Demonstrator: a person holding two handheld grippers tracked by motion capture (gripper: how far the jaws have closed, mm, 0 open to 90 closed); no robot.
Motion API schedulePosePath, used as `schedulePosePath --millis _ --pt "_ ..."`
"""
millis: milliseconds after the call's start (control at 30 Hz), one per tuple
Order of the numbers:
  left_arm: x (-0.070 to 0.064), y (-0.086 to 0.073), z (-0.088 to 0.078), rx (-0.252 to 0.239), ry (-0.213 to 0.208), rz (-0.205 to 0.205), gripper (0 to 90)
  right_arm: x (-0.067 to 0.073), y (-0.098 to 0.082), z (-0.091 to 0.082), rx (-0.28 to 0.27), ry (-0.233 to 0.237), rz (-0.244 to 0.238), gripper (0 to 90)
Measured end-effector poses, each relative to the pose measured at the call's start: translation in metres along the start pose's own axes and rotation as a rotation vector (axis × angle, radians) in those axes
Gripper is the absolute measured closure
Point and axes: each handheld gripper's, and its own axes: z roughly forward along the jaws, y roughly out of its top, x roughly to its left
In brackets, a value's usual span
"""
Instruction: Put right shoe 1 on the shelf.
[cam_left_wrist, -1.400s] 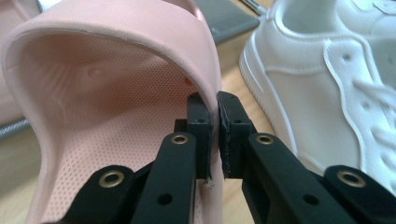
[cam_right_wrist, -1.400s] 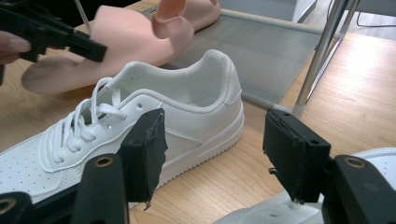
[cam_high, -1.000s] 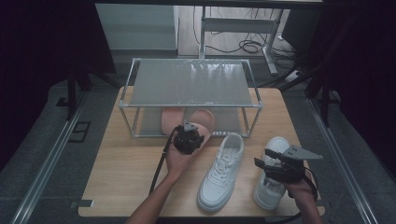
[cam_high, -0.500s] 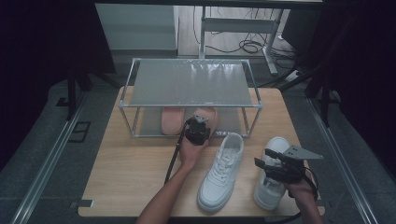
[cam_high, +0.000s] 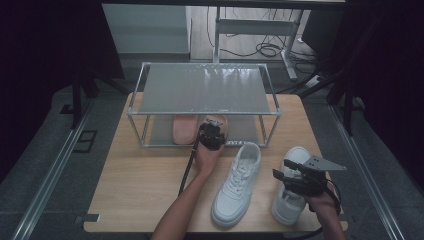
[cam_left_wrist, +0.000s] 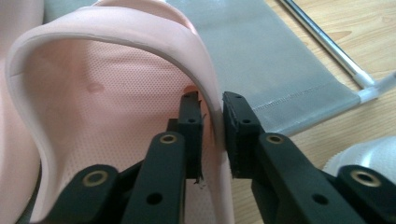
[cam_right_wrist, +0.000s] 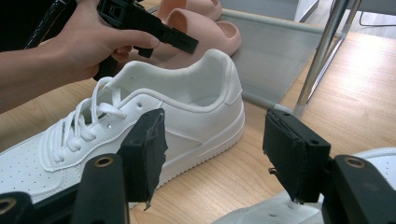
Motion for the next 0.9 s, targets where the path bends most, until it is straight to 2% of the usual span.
schedulePosePath --millis 133,300,533,733,900 --pt "0.005 -0.003 -0.007 0.005 -0.009 -0.005 66.9 0.000 0.001 -0.001 -0.003 0.000 0.001 39.6" --pt "0.013 -0.011 -0.020 0.017 -0.049 -0.006 60.6 0.000 0.001 -0.001 -0.004 -0.002 -0.001 39.6" --pt "0.019 -0.023 -0.043 -0.009 -0.090 0.035 59.5 0.001 0.001 -0.001 -0.001 -0.002 -0.003 39.6" --pt "0.027 -0.034 -0.062 -0.030 -0.135 0.051 61.3 0.002 0.001 0.000 0.002 -0.001 -0.003 39.6" --pt "0.031 -0.044 -0.076 -0.032 -0.178 0.092 63.1 0.002 0.001 0.000 0.004 -0.002 -0.004 39.6"
